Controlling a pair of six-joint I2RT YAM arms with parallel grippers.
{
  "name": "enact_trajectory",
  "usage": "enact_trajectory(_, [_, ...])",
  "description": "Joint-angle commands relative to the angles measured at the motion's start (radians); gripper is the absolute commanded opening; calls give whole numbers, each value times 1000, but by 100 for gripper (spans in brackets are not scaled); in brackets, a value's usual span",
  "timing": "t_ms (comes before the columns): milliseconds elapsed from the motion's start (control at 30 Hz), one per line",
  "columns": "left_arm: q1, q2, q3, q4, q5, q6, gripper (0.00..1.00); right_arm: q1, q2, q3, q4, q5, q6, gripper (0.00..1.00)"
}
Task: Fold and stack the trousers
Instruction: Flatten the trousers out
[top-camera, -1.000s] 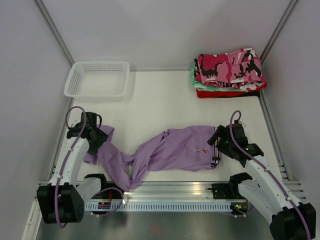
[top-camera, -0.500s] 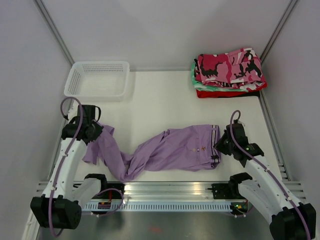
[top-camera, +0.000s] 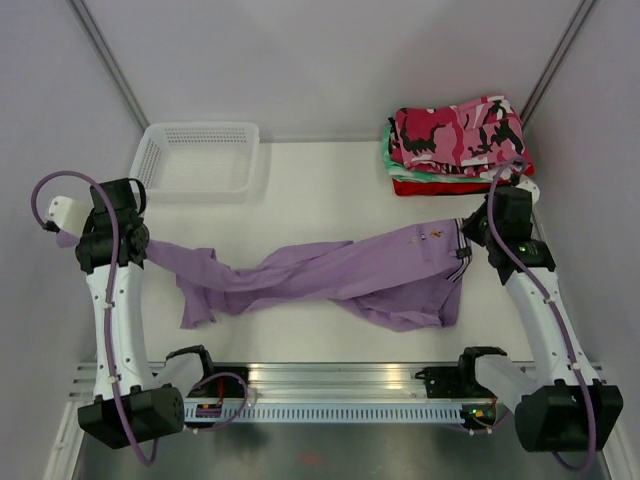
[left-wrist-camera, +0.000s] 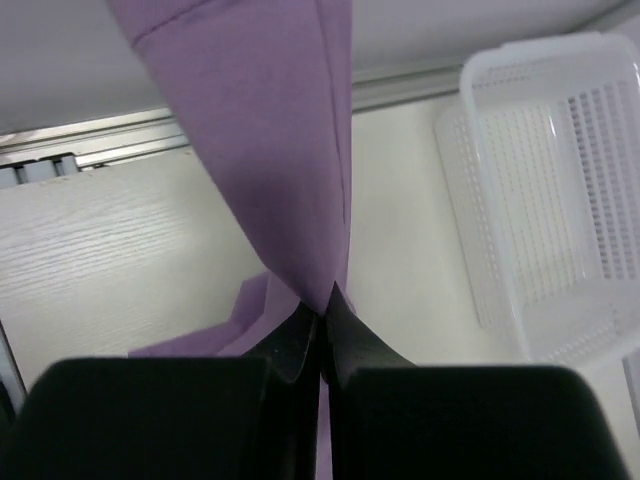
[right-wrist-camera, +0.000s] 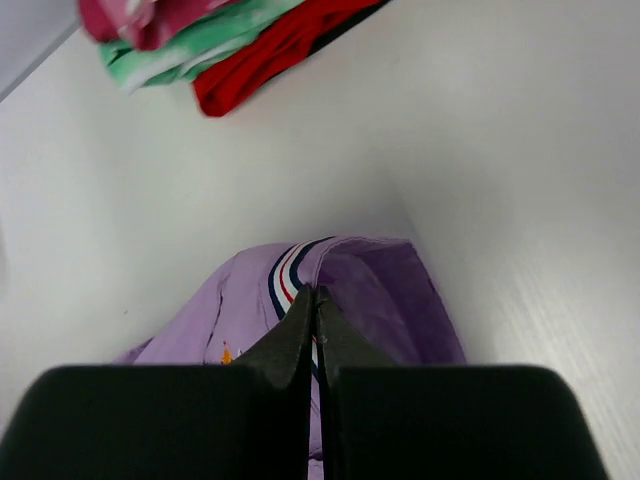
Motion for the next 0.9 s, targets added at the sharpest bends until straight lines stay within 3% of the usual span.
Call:
enact_trajectory(0, [60,6,55,-17,-78,-61,2,-119,7,38,51,-83,-73,0])
enact_trajectory(133, [168,70,47,36,-56,-55,2,-247,17,14,54,-92,-126,0])
enact_trajectory(233, [242,173,50,72,16,-44,2,-266,52,-11,112,-146,-111,0])
enact_trajectory(333, [254,268,67,76,26,-21,2,-266,105,-20,155,-261,-73,0])
enact_trajectory(400, [253,296,58,168,83,85,2,-266,116,-38,154,-310,-77,0])
enact_trajectory(567, [238,356,49,309,264,251,5,-265,-20,-83,113,-534,-171,0])
enact_trajectory(600, [232,359,52,300,263,270,12,-265,-35,-55,93,-554,-194,0])
enact_trajectory(633, [230,359,61,282,252,270,26,-265,-60,-34,52,-568,-201,0])
enact_trajectory(667, [225,345,59,267,251,281,96,-265,-68,6,36,-582,-205,0])
enact_trajectory(767, [198,247,26,237,310,322,100,-265,-91,44,21,-567,-191,0])
enact_trajectory(867, [53,123,-46,202,275,348,100,-265,-62,80,8,-495,-160,0])
